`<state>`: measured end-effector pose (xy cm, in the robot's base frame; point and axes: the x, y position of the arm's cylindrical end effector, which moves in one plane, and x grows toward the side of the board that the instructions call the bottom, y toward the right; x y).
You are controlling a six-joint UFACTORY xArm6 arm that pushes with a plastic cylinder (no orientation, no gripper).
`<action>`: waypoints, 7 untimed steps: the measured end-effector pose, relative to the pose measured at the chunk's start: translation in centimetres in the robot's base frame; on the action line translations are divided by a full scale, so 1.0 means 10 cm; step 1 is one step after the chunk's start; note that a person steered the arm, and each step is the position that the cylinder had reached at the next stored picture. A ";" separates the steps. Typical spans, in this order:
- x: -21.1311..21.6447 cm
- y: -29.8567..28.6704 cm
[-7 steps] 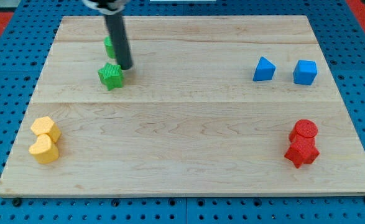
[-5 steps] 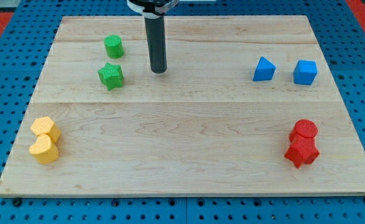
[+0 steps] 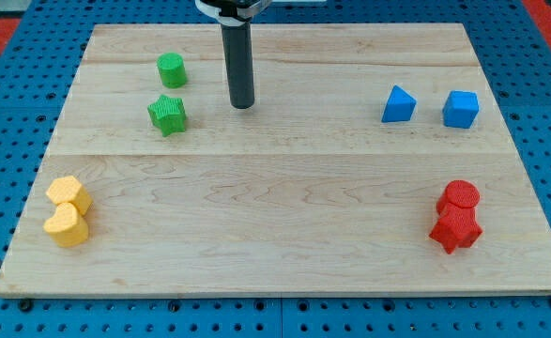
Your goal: Move the green circle into the green star
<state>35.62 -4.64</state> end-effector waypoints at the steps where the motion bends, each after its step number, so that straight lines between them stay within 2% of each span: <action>1: 0.00 0.00; 2: -0.14 0.00; 3: -0.61 -0.20; 4: -0.82 -0.91; 6: -0.59 -1.61; 7: -0.26 -1.50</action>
<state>32.99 -19.67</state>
